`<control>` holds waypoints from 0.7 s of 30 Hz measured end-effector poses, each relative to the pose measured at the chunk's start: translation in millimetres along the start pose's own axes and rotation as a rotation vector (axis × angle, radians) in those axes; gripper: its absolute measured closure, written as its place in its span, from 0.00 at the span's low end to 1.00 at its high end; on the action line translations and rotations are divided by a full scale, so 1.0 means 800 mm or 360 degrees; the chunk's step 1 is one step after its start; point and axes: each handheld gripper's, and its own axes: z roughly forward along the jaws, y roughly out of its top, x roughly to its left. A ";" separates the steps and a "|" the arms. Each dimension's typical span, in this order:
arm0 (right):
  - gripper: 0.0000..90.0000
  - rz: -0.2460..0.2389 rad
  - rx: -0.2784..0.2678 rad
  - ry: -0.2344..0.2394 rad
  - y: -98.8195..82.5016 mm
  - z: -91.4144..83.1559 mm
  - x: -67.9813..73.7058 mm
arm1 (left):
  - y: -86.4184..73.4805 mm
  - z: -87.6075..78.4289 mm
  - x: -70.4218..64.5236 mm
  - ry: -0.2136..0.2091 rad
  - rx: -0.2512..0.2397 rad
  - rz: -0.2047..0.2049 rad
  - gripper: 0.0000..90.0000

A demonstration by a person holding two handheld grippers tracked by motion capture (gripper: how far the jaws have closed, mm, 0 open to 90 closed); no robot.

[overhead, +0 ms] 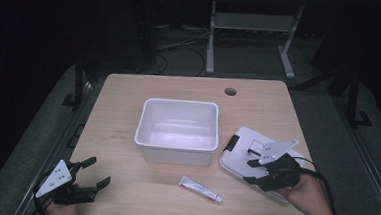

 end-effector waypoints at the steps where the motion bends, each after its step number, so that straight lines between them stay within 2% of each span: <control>1: 0.53 -0.0012 0.0000 0.0013 0.002 0.003 0.003 | 0.000 0.000 0.000 -0.0002 -0.0003 -0.0003 0.17; 7: 0.52 -0.0071 0.0043 0.0061 0.019 0.026 0.021 | 0.000 0.000 0.001 -0.0001 -0.0004 -0.0003 0.17; 8: 0.52 -0.0068 0.0005 0.0101 0.026 0.032 0.028 | 0.000 -0.001 0.001 0.0000 -0.0006 -0.0004 0.17; 12: 0.52 -0.0084 0.0001 0.0126 0.035 0.044 0.036 | 0.000 -0.002 0.001 0.0001 -0.0009 -0.0003 0.17; 14: 0.52 -0.0124 0.0027 0.0133 0.041 0.053 0.043 | 0.000 -0.002 0.001 0.0002 -0.0010 0.0000 0.17; 15: 0.52 -0.0144 0.0034 0.0161 0.045 0.063 0.048 | 0.000 -0.002 0.001 0.0003 -0.0010 -0.0002 0.17; 21: 0.52 -0.0160 0.0063 0.0212 0.052 0.087 0.052 | 0.000 -0.001 0.001 -0.0003 -0.0007 0.0001 0.17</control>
